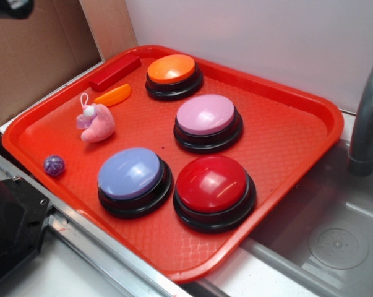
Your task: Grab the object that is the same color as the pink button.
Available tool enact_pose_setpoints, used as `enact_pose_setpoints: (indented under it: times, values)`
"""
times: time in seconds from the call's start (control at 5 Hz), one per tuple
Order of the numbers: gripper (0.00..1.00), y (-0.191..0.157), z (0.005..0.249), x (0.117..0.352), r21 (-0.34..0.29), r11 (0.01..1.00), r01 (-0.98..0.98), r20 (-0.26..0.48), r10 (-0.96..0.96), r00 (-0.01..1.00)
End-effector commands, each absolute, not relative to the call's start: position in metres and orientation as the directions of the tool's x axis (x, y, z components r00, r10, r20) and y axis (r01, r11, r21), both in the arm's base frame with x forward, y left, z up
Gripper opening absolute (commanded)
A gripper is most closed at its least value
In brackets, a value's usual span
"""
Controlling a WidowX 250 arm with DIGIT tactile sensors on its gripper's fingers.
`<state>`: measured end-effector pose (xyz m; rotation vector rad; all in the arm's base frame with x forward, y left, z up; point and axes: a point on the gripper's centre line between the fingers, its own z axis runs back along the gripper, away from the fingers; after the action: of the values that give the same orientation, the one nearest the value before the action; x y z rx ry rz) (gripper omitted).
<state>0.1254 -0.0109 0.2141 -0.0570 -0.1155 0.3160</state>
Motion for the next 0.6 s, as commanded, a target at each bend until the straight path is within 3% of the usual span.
enact_pose_setpoints:
  times: [0.0,0.4]
  values:
    - [1.00,0.003,0.183,0.146,-0.148,0.753,-0.641,0.176,0.658,0.732]
    - [1.00,0.033,0.114,0.180,-0.159,0.514,-0.843,0.273,0.843,0.463]
